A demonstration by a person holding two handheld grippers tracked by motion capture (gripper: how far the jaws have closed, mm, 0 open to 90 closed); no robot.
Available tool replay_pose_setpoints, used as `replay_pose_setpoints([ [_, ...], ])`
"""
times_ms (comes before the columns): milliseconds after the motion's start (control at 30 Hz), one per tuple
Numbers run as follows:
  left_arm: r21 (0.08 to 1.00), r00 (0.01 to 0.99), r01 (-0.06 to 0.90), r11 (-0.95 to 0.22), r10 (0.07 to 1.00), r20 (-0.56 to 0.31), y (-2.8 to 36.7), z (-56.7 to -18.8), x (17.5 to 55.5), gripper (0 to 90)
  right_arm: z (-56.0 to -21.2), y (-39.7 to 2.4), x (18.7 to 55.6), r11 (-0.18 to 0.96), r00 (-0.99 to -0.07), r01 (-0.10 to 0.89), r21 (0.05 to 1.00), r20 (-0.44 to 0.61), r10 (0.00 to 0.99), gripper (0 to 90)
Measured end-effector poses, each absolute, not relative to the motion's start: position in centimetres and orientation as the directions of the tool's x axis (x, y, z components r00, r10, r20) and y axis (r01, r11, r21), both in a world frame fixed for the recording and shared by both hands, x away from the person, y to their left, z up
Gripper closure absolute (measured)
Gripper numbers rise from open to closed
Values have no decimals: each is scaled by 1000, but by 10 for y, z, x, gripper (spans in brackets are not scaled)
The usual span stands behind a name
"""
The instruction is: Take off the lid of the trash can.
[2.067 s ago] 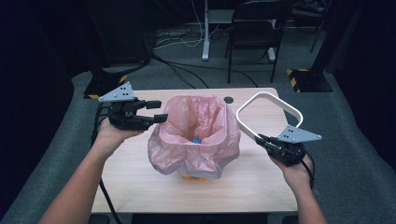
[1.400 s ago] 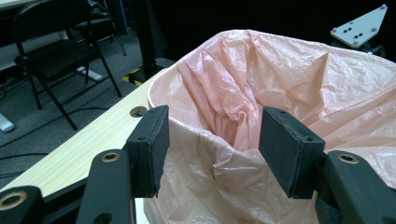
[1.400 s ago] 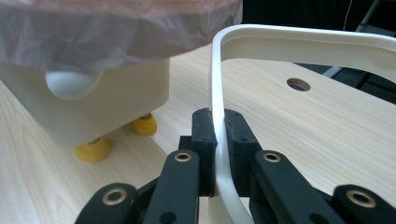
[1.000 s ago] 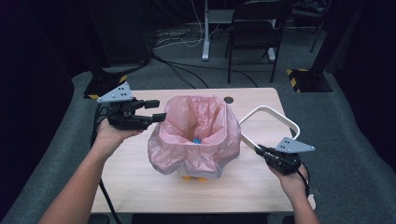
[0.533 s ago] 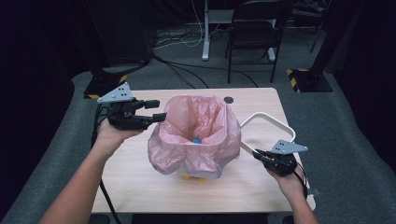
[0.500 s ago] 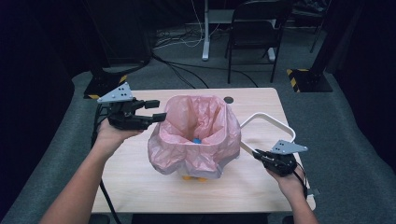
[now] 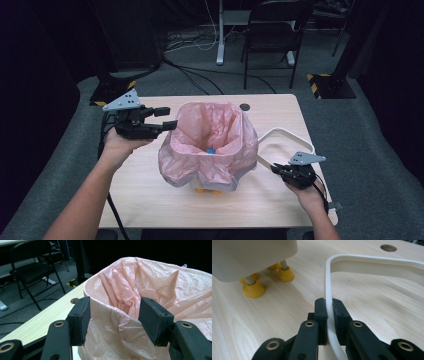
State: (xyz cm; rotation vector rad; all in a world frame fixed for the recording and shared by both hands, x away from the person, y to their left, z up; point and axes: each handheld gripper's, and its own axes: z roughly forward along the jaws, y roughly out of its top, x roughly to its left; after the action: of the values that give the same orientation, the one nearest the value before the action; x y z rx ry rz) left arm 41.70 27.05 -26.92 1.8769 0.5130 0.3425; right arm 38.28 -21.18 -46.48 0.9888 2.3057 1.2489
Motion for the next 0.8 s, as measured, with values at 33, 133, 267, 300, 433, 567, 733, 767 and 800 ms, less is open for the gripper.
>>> replay_pose_setpoints([
  [33, 936, 864, 184, -299, 504, -9, 271, -269, 417, 426, -466, -212, 383, 376, -701, 423, 824, 34, 713, 833],
  [133, 937, 864, 183, -298, 504, -8, 271, -269, 417, 425, -469, -214, 385, 373, -697, 441, 816, 50, 715, 833],
  [267, 938, 863, 184, -294, 505, -11, 272, -270, 416, 425, -477, -214, 389, 385, -708, 483, 786, 92, 700, 829],
  [300, 938, 863, 184, -294, 505, -11, 272, -270, 416, 425, -477, -214, 389, 385, -708, 483, 786, 92, 700, 829],
  [433, 939, 862, 183, -292, 507, -10, 272, -269, 416, 425, -479, -211, 390, 406, -713, 486, 774, 83, 696, 831],
  [567, 939, 861, 183, -291, 508, -10, 274, -269, 416, 425, -479, -212, 390, 402, -712, 487, 776, 86, 697, 831],
  [733, 940, 861, 183, -289, 508, -11, 274, -269, 415, 425, -480, -212, 390, 407, -712, 488, 772, 83, 697, 831],
  [767, 940, 861, 183, -289, 508, -11, 274, -269, 415, 424, -480, -212, 390, 407, -712, 488, 772, 83, 697, 831],
  [800, 940, 861, 184, -288, 509, -12, 274, -269, 415, 424, -480, -212, 390, 411, -713, 488, 770, 81, 696, 831],
])
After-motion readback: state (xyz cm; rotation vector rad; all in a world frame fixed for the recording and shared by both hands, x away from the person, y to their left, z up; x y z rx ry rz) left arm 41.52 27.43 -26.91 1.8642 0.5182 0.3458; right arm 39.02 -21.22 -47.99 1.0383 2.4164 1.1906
